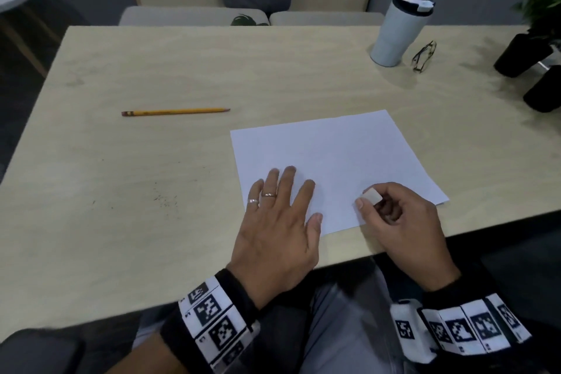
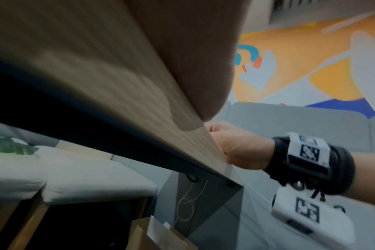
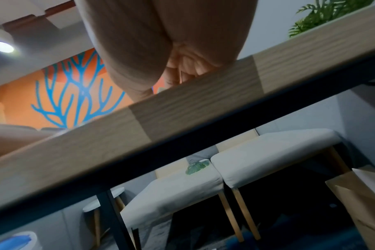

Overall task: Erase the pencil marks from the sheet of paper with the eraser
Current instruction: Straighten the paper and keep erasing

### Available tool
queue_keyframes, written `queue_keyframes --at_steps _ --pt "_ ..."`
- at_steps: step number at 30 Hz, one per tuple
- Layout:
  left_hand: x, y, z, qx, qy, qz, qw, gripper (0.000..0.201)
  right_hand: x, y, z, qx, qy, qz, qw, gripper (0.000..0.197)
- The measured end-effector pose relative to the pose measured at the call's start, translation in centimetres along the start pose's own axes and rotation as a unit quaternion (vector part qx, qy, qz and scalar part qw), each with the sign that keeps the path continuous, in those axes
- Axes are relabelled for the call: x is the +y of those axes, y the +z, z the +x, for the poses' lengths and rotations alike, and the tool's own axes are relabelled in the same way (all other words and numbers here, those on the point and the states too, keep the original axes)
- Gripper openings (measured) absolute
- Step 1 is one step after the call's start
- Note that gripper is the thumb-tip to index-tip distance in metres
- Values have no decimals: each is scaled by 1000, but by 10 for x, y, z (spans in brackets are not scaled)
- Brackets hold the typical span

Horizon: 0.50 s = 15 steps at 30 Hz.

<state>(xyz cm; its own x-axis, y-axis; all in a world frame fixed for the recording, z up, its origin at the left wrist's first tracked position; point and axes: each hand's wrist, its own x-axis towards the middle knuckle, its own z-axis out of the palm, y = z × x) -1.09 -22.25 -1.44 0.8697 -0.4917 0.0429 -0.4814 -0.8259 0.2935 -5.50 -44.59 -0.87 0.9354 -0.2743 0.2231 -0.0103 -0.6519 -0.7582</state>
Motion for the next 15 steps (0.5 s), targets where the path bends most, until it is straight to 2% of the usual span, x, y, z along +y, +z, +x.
queue_keyframes --at_steps 3,6,11,15 --pt "-1 3 1 -34 5 19 999 69 -15 4 -8 -18 -15 9 1000 10" --pt "-1 1 3 -44 11 29 999 69 -26 14 -19 -57 -87 -77 992 15" --pt "1 -1 3 -62 4 53 997 70 -9 -6 1 -15 -48 -99 994 37" --pt "1 -2 3 -61 4 49 997 70 -24 5 -16 -73 -65 -66 993 29"
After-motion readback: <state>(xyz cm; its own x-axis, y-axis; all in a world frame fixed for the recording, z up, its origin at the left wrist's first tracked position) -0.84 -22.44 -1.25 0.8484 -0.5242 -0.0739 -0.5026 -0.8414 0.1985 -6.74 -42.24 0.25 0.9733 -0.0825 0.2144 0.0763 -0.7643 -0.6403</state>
